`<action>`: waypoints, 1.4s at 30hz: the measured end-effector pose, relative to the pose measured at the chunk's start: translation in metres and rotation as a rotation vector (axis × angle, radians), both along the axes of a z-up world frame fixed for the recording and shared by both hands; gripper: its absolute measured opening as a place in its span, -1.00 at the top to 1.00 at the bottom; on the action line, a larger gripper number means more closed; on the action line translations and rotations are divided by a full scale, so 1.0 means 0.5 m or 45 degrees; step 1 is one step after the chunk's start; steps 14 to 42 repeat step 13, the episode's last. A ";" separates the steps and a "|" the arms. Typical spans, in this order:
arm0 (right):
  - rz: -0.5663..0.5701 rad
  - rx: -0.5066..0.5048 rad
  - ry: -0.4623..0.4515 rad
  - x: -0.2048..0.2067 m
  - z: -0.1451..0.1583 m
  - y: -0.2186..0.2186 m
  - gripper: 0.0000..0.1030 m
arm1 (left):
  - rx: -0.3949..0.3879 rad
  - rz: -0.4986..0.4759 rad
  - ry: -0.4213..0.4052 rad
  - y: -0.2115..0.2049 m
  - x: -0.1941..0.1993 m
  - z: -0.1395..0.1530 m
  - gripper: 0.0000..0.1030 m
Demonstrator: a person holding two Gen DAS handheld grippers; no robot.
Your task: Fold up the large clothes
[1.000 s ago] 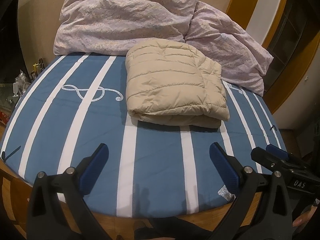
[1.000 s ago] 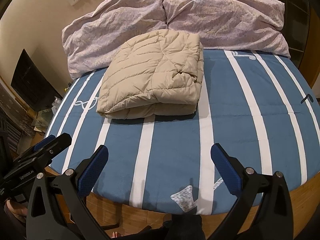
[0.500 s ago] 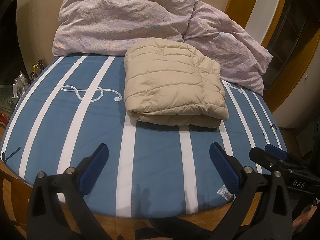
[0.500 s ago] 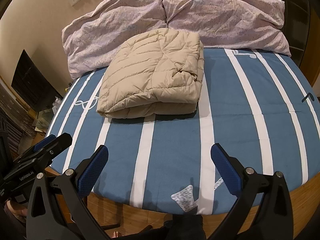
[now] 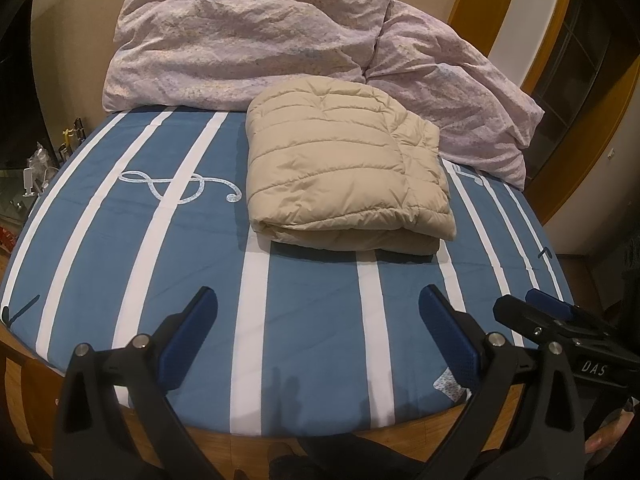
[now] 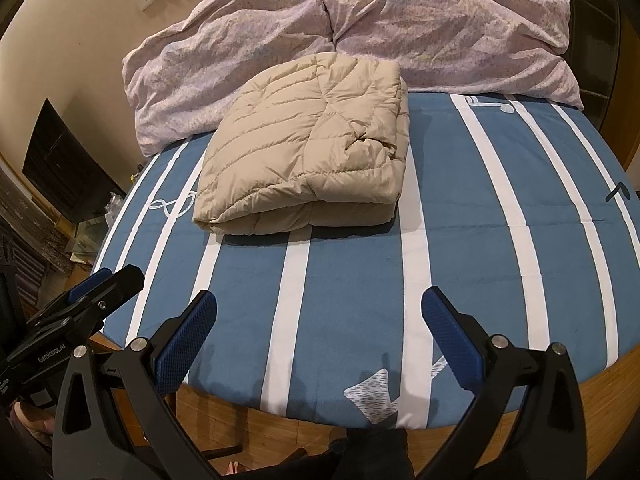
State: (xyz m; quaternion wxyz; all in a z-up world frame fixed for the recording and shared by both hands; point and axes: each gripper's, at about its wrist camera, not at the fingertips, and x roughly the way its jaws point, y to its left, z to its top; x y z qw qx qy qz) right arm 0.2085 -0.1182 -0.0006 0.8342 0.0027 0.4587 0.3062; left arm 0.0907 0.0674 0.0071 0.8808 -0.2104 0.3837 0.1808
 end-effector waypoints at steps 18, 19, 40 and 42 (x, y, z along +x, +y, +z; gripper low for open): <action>0.003 0.000 0.001 0.003 0.001 -0.001 -0.97 | 0.000 -0.002 0.001 0.004 0.000 -0.002 -0.95; 0.003 0.000 0.001 0.003 0.001 -0.001 -0.97 | 0.000 -0.002 0.001 0.004 0.000 -0.002 -0.95; 0.003 0.000 0.001 0.003 0.001 -0.001 -0.97 | 0.000 -0.002 0.001 0.004 0.000 -0.002 -0.95; 0.003 0.000 0.001 0.003 0.001 -0.001 -0.97 | 0.000 -0.002 0.001 0.004 0.000 -0.002 -0.95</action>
